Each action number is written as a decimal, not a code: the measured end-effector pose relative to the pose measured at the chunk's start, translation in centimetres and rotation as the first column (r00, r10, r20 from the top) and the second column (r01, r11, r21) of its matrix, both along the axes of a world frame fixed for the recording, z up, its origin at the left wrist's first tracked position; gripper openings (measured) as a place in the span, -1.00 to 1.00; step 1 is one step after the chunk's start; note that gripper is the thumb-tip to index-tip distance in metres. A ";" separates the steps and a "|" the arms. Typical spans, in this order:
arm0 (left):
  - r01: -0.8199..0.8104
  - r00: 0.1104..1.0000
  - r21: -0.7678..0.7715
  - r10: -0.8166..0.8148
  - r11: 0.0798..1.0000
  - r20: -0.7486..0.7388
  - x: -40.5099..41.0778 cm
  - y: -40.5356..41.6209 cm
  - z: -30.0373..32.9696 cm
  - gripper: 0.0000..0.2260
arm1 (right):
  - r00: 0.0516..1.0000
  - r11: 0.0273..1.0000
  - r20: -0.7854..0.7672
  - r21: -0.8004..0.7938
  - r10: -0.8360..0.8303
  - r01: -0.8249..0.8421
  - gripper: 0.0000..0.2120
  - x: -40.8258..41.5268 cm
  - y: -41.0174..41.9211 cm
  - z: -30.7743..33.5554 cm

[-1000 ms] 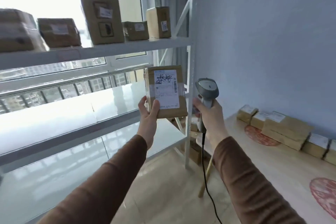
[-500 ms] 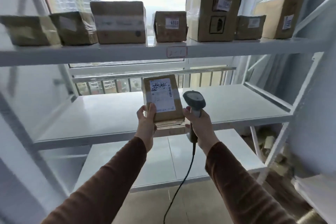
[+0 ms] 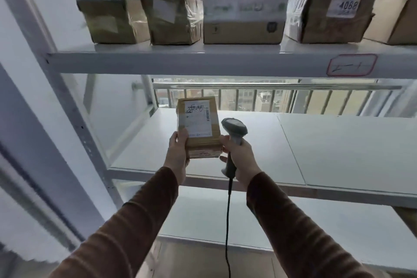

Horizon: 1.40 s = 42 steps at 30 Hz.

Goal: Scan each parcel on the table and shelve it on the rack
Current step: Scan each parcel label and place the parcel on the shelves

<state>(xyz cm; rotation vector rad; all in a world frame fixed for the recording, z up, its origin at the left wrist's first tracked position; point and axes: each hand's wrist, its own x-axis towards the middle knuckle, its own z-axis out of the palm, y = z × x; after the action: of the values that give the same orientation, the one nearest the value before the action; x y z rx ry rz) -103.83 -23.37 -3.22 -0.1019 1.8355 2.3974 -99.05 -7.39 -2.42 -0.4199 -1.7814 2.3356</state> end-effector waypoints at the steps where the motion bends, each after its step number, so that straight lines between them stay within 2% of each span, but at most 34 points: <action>1: -0.019 1.000 -0.001 0.019 1.000 0.008 -1.2 -1.3 -0.4 -0.58 | 1.000 1.000 0.007 -0.004 0.002 -0.002 -0.75 -1.3 -1.3 -0.3; 7: -0.066 0.998 -0.056 0.067 0.996 0.011 -9.0 -9.9 -2.8 -0.40 | 0.999 1.000 0.045 -0.023 0.001 0.000 -0.85 -8.8 -10.1 -1.9; 13: 0.032 0.999 -0.097 -0.034 0.995 -0.021 -16.6 -17.3 -4.4 -0.68 | 0.993 0.997 0.098 -0.044 -0.066 0.070 -0.88 -15.1 -18.1 -3.3; 17: 0.060 0.997 -0.117 -0.064 0.991 -0.031 -20.3 -19.9 -5.5 -0.64 | 0.983 0.991 0.147 -0.055 -0.111 0.120 -0.87 -18.7 -21.6 -3.9; 22: 0.102 0.995 -0.140 -0.102 0.985 0.011 -23.3 -21.2 -7.4 -0.63 | 0.969 0.982 0.180 -0.050 -0.172 0.183 -0.87 -21.9 -23.4 -4.5; 27: 0.136 0.989 -0.161 -0.125 0.978 0.073 -24.8 -21.3 -8.7 -0.46 | 0.959 0.974 0.203 -0.065 -0.199 0.216 -0.89 -23.4 -23.6 -5.4; 35: 0.131 0.989 -0.189 -0.116 0.973 0.088 -26.2 -21.0 -9.6 -0.45 | 0.944 0.970 0.237 -0.024 -0.230 0.243 -0.88 -24.2 -23.3 -6.8; 37: 0.081 0.996 -0.296 -0.070 0.952 0.049 -26.0 -21.1 -9.1 -0.42 | 0.940 0.968 0.239 -0.006 -0.242 0.251 -0.85 -24.0 -23.0 -6.8; 39: -0.032 0.998 -0.472 0.000 0.881 -0.067 -25.8 -21.3 -8.1 -0.38 | 0.937 0.962 0.224 0.017 -0.269 0.272 -0.81 -23.6 -22.3 -6.6; 40: -0.090 0.988 -0.512 0.014 0.854 -0.151 -25.5 -21.2 -7.3 -0.39 | 0.936 0.960 0.212 0.029 -0.280 0.280 -0.79 -23.3 -21.9 -6.5; 42: -0.174 0.950 -0.497 0.012 0.850 -0.312 -24.8 -20.4 -5.5 -0.44 | 0.938 0.955 0.179 0.054 -0.298 0.293 -0.77 -22.5 -21.0 -6.1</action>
<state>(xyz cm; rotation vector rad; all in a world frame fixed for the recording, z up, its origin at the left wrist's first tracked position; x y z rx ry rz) -128.63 -43.78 -8.74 0.1373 2.6429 1.9801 -121.56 -28.35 -8.55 -0.8629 -1.6844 2.1194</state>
